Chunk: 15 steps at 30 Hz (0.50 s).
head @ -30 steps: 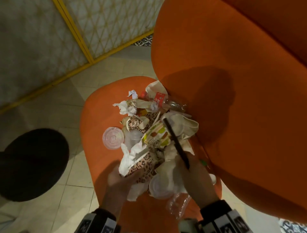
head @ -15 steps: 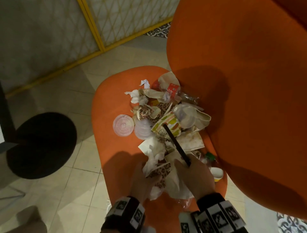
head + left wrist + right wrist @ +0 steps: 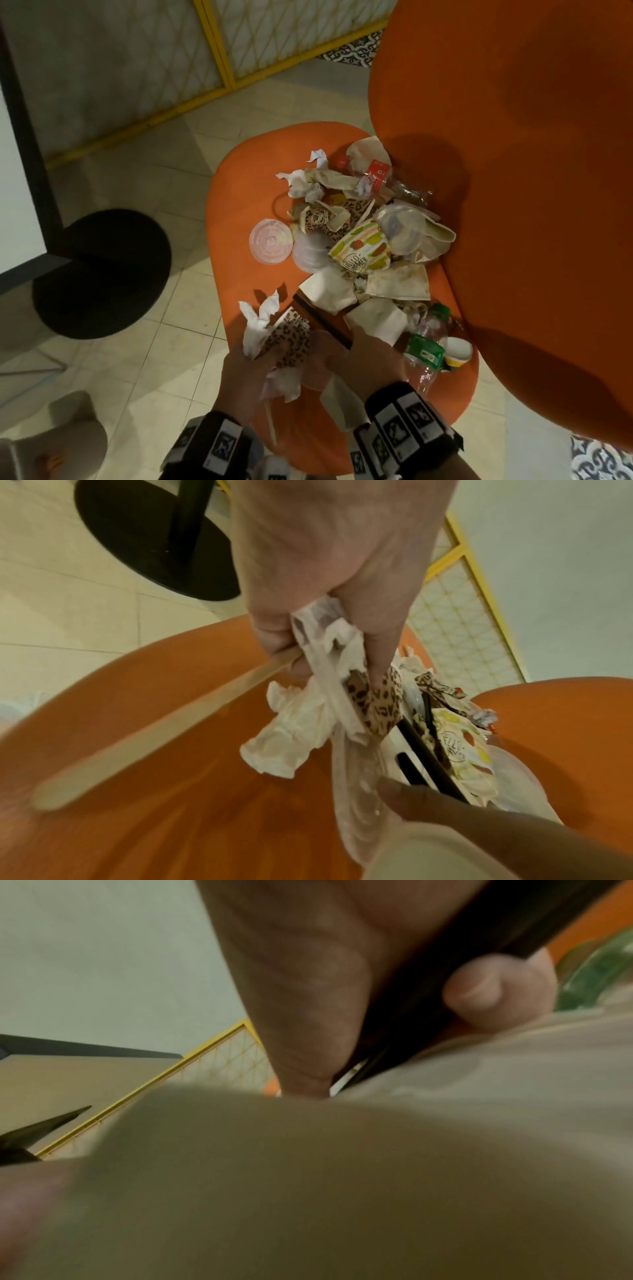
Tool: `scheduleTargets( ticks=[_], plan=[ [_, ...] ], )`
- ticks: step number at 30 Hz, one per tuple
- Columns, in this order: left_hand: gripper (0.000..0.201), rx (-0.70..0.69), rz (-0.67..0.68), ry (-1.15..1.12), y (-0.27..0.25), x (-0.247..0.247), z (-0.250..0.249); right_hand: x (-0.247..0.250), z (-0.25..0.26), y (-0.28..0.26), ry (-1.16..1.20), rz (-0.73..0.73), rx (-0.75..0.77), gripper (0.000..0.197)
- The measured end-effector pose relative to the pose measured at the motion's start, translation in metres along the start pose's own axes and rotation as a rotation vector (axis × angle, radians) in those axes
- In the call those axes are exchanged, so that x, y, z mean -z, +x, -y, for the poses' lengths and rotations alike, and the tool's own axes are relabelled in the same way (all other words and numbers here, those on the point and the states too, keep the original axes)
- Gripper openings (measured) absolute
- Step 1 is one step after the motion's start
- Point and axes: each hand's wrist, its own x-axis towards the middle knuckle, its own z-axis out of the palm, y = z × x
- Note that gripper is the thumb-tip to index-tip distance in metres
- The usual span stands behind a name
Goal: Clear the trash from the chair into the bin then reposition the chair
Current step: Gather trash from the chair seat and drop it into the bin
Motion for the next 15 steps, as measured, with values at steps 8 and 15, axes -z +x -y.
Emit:
scheduleTargets(
  ticks=[8,15],
  plan=[
    [0.085,0.040,-0.017,-0.124,0.002,0.003,0.010,-0.013,0.012,0.013,0.097,0.036,0.047,0.052],
    [0.026,-0.037,-0.025,-0.222,-0.014,0.037,-0.002,0.002,0.027,0.004,0.002,-0.065,0.126,0.032]
  ],
)
